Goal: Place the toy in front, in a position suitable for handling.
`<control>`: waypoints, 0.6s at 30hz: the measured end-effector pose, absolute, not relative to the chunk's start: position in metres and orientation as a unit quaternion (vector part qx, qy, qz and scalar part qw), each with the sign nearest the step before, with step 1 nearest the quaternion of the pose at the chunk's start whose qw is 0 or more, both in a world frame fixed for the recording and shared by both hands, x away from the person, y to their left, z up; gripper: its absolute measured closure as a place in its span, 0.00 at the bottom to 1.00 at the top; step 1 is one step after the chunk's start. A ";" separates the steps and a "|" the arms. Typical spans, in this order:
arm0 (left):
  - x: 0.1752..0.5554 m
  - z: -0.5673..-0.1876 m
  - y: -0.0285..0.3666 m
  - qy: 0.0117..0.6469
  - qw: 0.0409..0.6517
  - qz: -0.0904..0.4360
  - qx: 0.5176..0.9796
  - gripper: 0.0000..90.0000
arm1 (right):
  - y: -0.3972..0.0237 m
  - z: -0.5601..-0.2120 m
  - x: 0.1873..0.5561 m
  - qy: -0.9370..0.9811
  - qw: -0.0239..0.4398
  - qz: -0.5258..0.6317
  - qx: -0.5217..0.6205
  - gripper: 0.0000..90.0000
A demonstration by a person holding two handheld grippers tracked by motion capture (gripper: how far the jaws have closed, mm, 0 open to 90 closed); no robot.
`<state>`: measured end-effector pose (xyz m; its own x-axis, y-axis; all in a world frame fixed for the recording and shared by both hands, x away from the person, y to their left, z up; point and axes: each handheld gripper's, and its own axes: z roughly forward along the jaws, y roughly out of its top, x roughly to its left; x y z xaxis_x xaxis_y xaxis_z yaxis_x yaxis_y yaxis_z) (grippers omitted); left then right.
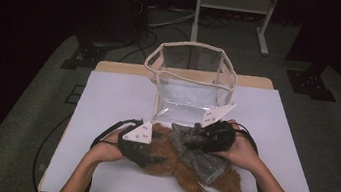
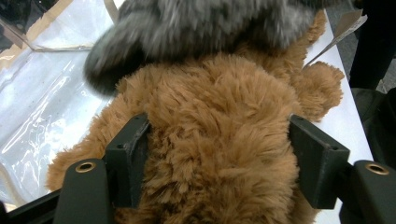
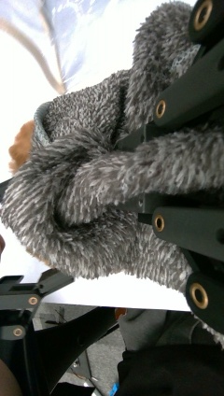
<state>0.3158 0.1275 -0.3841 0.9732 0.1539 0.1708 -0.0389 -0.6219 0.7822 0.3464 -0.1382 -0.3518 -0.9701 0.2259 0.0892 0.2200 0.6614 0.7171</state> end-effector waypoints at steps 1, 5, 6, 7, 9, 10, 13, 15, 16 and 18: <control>0.316 -0.384 0.128 0.033 0.434 0.111 0.893 0.32 | -0.136 -0.353 0.347 0.912 0.003 0.393 0.120 0.84; 0.317 -0.381 0.132 0.034 0.440 0.116 0.890 0.27 | -0.145 -0.354 0.348 0.910 0.002 0.396 0.128 0.84; 0.317 -0.379 0.134 0.033 0.438 0.116 0.891 0.24 | -0.150 -0.354 0.348 0.908 0.002 0.398 0.131 0.84; 0.317 -0.378 0.136 0.035 0.439 0.116 0.890 0.24 | -0.154 -0.355 0.348 0.907 0.004 0.399 0.134 0.84; 0.318 -0.376 0.141 0.046 0.439 0.116 0.890 0.22 | -0.164 -0.355 0.346 0.904 0.005 0.402 0.142 0.84; 0.319 -0.376 0.144 0.051 0.436 0.113 0.891 0.22 | -0.171 -0.355 0.346 0.903 0.006 0.403 0.148 0.84; 0.322 -0.381 0.153 0.059 0.444 0.096 0.889 0.31 | -0.181 -0.353 0.345 0.903 0.013 0.399 0.160 0.84; 0.323 -0.386 0.154 0.059 0.456 0.092 0.884 0.38 | -0.183 -0.351 0.345 0.903 0.013 0.398 0.161 0.84; 0.324 -0.387 0.153 0.061 0.456 0.089 0.883 0.40 | -0.181 -0.349 0.344 0.905 0.017 0.396 0.158 0.84; 0.324 -0.387 0.150 0.064 0.461 0.090 0.880 0.43 | -0.174 -0.345 0.344 0.906 0.016 0.395 0.149 0.84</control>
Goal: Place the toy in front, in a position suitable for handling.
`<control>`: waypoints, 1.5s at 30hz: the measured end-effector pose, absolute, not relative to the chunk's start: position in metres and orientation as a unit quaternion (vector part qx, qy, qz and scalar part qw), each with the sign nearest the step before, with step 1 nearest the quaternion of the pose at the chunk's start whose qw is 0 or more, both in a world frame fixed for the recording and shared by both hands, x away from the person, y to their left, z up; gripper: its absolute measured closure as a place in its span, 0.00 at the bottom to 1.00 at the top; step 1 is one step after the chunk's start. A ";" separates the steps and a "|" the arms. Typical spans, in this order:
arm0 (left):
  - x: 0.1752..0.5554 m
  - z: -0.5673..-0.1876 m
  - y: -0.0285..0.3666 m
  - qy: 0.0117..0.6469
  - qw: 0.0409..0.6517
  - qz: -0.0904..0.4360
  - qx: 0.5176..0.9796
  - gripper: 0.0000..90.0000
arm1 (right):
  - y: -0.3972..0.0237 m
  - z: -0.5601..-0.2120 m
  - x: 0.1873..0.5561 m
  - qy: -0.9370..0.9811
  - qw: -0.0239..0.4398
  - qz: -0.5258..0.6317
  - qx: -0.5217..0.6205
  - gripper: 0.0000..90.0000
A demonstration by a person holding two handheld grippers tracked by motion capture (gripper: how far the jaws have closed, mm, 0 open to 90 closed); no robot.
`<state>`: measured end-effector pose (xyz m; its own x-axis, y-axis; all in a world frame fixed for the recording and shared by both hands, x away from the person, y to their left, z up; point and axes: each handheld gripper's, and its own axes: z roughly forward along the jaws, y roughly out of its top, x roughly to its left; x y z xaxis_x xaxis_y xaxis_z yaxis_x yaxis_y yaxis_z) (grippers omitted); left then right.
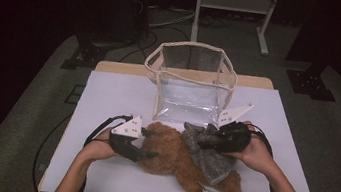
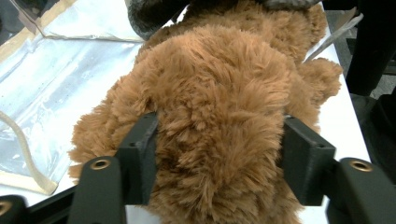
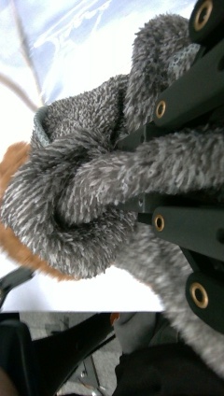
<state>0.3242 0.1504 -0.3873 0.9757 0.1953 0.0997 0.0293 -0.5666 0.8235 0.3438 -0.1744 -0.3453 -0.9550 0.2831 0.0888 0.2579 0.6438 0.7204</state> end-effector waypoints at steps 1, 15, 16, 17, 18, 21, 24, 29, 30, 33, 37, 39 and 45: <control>0.324 -0.387 0.149 0.061 0.460 0.090 0.881 0.43 | -0.167 -0.343 0.344 0.908 0.016 0.394 0.140 0.84; 0.314 -0.387 0.141 0.034 0.448 0.100 0.888 0.45 | -0.083 -0.342 0.383 0.919 -0.019 0.374 0.123 0.84; 0.313 -0.387 0.140 0.031 0.445 0.100 0.890 0.45 | -0.076 -0.343 0.387 0.920 -0.028 0.370 0.126 0.84; 0.311 -0.387 0.139 0.027 0.442 0.101 0.891 0.45 | -0.072 -0.345 0.390 0.922 -0.029 0.366 0.125 0.84; 0.311 -0.387 0.139 0.024 0.442 0.102 0.891 0.45 | -0.065 -0.347 0.394 0.922 -0.033 0.363 0.127 0.84; 0.309 -0.387 0.138 0.014 0.436 0.098 0.895 0.45 | -0.051 -0.353 0.403 0.926 -0.041 0.353 0.130 0.84; 0.308 -0.387 0.140 0.007 0.436 0.096 0.895 0.44 | -0.040 -0.359 0.410 0.927 -0.047 0.344 0.139 0.84; 0.310 -0.388 0.142 0.007 0.438 0.096 0.894 0.42 | -0.049 -0.359 0.410 0.930 -0.040 0.336 0.141 0.84; 0.310 -0.388 0.142 0.009 0.440 0.096 0.893 0.41 | -0.055 -0.357 0.409 0.931 -0.036 0.335 0.141 0.84; 0.314 -0.388 0.145 0.021 0.445 0.098 0.890 0.39 | -0.078 -0.350 0.402 0.932 -0.022 0.332 0.146 0.84; 0.322 -0.388 0.148 0.045 0.459 0.108 0.881 0.38 | -0.110 -0.343 0.388 0.930 -0.018 0.335 0.152 0.84; 0.325 -0.389 0.149 0.062 0.467 0.117 0.875 0.38 | -0.122 -0.338 0.377 0.926 -0.017 0.347 0.147 0.84; 0.327 -0.388 0.149 0.084 0.483 0.122 0.863 0.34 | -0.128 -0.334 0.351 0.929 -0.001 0.349 0.122 0.84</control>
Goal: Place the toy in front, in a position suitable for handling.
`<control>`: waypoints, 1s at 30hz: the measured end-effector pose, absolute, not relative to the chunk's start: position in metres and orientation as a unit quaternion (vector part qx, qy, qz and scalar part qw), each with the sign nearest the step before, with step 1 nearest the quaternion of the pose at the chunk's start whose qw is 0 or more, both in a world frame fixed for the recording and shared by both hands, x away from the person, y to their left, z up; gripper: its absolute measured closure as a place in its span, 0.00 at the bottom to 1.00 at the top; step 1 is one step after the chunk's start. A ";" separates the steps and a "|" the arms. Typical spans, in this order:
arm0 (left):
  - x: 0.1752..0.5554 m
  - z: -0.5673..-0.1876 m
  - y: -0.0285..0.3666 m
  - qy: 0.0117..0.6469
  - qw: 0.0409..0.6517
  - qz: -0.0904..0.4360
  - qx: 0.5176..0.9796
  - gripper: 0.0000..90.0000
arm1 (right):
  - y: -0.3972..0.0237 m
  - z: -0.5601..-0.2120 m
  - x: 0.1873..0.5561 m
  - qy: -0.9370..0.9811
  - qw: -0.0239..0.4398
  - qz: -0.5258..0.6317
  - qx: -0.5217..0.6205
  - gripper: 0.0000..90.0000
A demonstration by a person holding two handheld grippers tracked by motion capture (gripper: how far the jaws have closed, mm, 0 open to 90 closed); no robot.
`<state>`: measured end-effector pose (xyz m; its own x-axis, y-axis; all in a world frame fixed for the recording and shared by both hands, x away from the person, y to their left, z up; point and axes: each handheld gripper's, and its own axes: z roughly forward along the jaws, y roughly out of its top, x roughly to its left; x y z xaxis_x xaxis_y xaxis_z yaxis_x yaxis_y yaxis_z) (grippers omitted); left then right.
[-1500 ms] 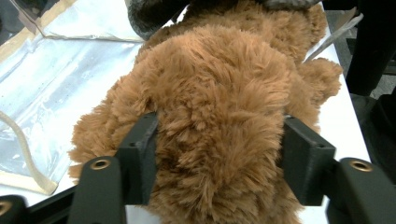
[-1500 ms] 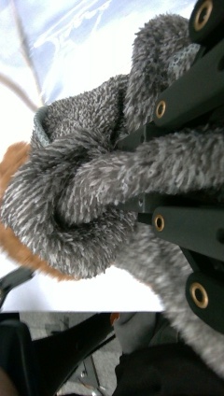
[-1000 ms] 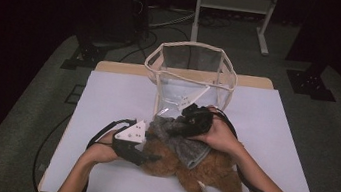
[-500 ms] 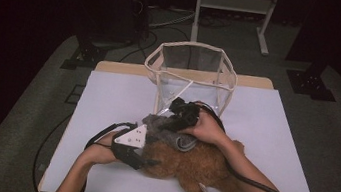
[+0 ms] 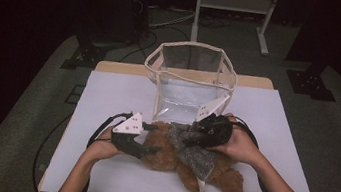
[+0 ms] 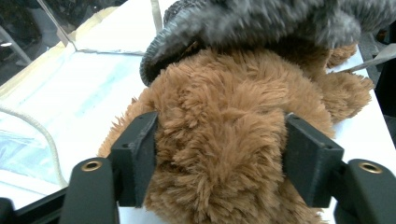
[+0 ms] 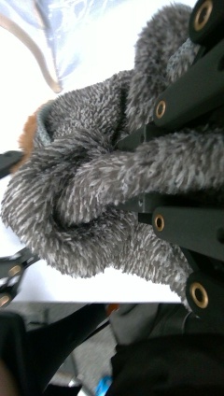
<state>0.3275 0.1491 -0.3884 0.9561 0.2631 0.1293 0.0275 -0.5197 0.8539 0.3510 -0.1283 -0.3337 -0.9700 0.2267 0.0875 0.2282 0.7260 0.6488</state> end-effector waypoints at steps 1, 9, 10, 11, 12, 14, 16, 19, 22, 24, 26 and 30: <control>0.327 -0.388 0.151 0.080 0.479 0.119 0.866 0.32 | -0.128 -0.337 0.352 -0.930 0.002 -0.347 -0.125 0.84; 0.330 -0.398 0.161 0.085 0.462 0.096 0.878 0.33 | -0.125 -0.339 0.360 -0.928 -0.007 -0.348 -0.131 0.84; 0.331 -0.399 0.160 0.085 0.467 0.096 0.875 0.35 | -0.122 -0.337 0.360 -0.928 -0.009 -0.350 -0.125 0.84; 0.331 -0.399 0.158 0.088 0.471 0.095 0.872 0.36 | -0.118 -0.335 0.359 -0.928 -0.008 -0.352 -0.124 0.84; 0.331 -0.399 0.157 0.089 0.474 0.096 0.871 0.36 | -0.112 -0.334 0.359 -0.929 -0.008 -0.352 -0.116 0.84; 0.330 -0.397 0.155 0.084 0.480 0.099 0.868 0.37 | -0.098 -0.332 0.358 -0.930 -0.009 -0.352 -0.104 0.84; 0.329 -0.397 0.152 0.083 0.481 0.102 0.867 0.38 | -0.084 -0.331 0.358 -0.931 -0.007 -0.353 -0.093 0.84; 0.328 -0.398 0.152 0.081 0.481 0.099 0.867 0.38 | -0.064 -0.329 0.360 -0.930 0.002 -0.357 -0.082 0.84; 0.328 -0.399 0.154 0.079 0.477 0.096 0.870 0.38 | -0.054 -0.331 0.359 -0.935 0.001 -0.347 -0.069 0.84; 0.328 -0.399 0.154 0.077 0.473 0.096 0.872 0.37 | -0.058 -0.331 0.359 -0.937 0.001 -0.343 -0.068 0.84; 0.327 -0.399 0.153 0.075 0.470 0.097 0.874 0.36 | -0.069 -0.329 0.361 -0.937 -0.002 -0.339 -0.077 0.84; 0.327 -0.399 0.153 0.073 0.467 0.098 0.876 0.36 | -0.106 -0.327 0.367 -0.939 -0.021 -0.326 -0.111 0.84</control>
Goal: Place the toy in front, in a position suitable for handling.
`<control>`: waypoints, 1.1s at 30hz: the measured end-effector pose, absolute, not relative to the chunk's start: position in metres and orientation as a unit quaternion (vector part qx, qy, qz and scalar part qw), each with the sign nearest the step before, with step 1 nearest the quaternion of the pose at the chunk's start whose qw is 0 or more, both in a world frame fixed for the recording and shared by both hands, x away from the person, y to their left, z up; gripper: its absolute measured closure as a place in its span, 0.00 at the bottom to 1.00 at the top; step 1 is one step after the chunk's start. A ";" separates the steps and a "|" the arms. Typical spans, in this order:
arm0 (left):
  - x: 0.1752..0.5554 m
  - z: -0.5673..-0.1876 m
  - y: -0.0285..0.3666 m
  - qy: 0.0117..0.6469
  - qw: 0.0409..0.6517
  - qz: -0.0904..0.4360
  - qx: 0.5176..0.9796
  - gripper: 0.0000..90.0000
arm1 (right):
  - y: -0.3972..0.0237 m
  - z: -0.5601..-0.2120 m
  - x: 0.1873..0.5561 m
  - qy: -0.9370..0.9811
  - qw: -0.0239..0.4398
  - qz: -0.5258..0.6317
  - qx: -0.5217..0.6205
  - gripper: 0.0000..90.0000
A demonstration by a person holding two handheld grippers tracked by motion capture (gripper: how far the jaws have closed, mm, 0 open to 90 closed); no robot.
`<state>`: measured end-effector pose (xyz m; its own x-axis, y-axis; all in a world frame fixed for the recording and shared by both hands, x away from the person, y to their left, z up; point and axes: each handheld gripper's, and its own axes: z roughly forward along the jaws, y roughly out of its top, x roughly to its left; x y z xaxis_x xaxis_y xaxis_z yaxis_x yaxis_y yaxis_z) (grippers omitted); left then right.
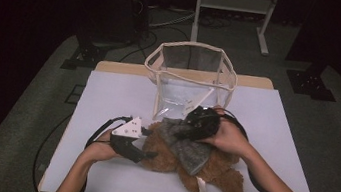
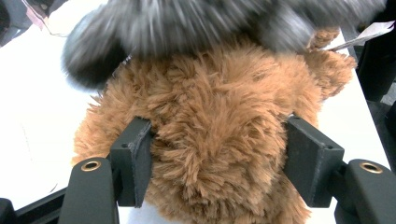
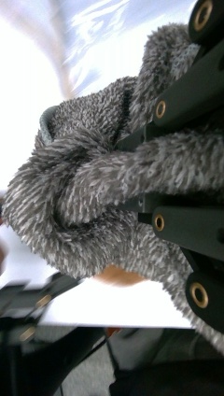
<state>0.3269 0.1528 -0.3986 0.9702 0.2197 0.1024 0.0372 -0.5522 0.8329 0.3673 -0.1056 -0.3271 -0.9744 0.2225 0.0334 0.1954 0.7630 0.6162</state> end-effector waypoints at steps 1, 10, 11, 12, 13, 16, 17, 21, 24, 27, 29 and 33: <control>0.327 -0.398 0.153 0.074 0.467 0.097 0.876 0.36 | -0.116 -0.327 0.368 0.938 0.021 0.324 0.123 0.84; 0.327 -0.379 0.144 0.054 0.474 0.096 0.874 0.29 | -0.148 -0.342 0.366 0.930 0.000 0.335 0.153 0.84; 0.328 -0.378 0.141 0.050 0.472 0.097 0.875 0.28 | -0.144 -0.344 0.364 0.930 -0.002 0.337 0.146 0.84; 0.329 -0.378 0.136 0.047 0.471 0.096 0.876 0.27 | -0.140 -0.345 0.362 0.930 -0.003 0.339 0.142 0.84; 0.329 -0.379 0.134 0.047 0.469 0.094 0.877 0.26 | -0.137 -0.344 0.360 0.932 -0.001 0.335 0.136 0.84; 0.329 -0.384 0.129 0.046 0.462 0.093 0.881 0.26 | -0.139 -0.340 0.356 0.933 0.009 0.335 0.130 0.84; 0.329 -0.384 0.130 0.048 0.464 0.092 0.880 0.26 | -0.142 -0.339 0.355 0.932 0.009 0.338 0.131 0.84; 0.329 -0.386 0.131 0.050 0.466 0.091 0.879 0.26 | -0.168 -0.335 0.352 0.926 0.015 0.346 0.150 0.84; 0.329 -0.386 0.130 0.053 0.467 0.089 0.878 0.26 | -0.189 -0.334 0.350 0.922 0.020 0.348 0.170 0.84; 0.329 -0.386 0.130 0.053 0.466 0.088 0.879 0.26 | -0.214 -0.334 0.347 0.918 0.025 0.346 0.192 0.84; 0.329 -0.386 0.130 0.053 0.466 0.088 0.879 0.26 | -0.229 -0.333 0.345 0.915 0.029 0.347 0.206 0.84; 0.329 -0.385 0.130 0.051 0.463 0.089 0.881 0.26 | -0.253 -0.330 0.341 0.908 0.036 0.350 0.228 0.84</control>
<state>0.3294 0.1302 -0.3854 0.9790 0.1724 0.1087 0.0083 -0.5667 0.8239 0.3412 -0.2528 -0.3304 -0.8938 0.4386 0.0937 0.3881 0.6515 0.6519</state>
